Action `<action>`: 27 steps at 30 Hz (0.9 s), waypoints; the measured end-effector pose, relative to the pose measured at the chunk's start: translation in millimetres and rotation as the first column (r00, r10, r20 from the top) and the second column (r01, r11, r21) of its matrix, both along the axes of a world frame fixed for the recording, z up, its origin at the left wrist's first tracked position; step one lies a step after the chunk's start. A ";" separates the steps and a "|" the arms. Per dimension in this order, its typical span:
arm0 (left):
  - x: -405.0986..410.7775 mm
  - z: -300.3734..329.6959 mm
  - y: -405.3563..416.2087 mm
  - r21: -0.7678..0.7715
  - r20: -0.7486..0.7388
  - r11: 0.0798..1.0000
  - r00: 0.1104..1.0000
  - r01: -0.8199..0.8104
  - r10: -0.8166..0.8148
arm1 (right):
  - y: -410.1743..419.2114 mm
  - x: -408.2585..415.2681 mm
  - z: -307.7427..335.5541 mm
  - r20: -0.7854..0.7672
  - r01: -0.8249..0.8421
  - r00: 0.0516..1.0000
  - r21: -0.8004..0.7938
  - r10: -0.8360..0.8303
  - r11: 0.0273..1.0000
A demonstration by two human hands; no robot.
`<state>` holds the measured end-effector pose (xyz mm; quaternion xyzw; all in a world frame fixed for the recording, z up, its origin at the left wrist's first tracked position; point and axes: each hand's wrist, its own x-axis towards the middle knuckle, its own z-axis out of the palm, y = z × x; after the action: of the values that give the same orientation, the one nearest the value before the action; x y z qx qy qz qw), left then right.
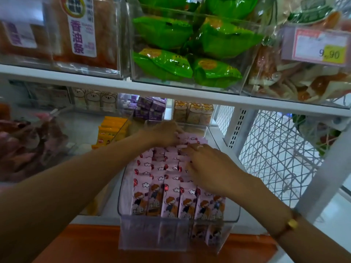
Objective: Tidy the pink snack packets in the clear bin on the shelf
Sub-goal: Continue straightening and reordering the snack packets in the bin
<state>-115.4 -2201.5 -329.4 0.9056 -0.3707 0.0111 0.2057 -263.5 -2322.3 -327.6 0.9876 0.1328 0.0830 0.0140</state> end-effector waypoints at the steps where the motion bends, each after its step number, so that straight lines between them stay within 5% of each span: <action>1: 1.0 -2.7 0.2 -0.008 0.035 1.000 0.999 -0.013 0.013 | 1.7 -13.3 -2.9 0.038 -0.016 0.999 0.029 0.015 0.999; 4: 4.5 -4.2 0.2 -0.060 0.043 0.997 0.998 -0.052 0.054 | 4.9 -46.9 -15.9 0.104 -0.022 0.994 0.038 0.018 0.999; 10: 2.2 -1.6 -3.4 0.217 -0.023 0.976 1.000 0.002 0.003 | 5.8 -51.9 -26.5 0.105 0.006 0.995 -0.013 -0.005 1.000; 18: -11.7 -2.1 2.1 0.097 0.103 0.993 0.993 -0.066 0.056 | 9.5 -60.6 -25.9 0.190 -0.057 0.981 0.079 0.041 0.995; 24: -27.8 2.2 -0.8 -0.222 0.144 0.963 0.972 -0.154 0.188 | 8.9 -62.6 -25.8 0.221 -0.069 0.974 0.111 0.043 0.991; 27: -50.2 10.4 4.1 -0.551 -0.016 0.812 0.975 -0.193 0.221 | 7.3 -59.4 -23.6 0.230 -0.102 0.970 0.092 0.079 0.991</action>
<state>-165.6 -2197.4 -319.0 0.8428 -0.2561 0.1612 0.4451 -322.9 -2315.0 -351.2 0.9640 0.1709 0.2021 -0.0257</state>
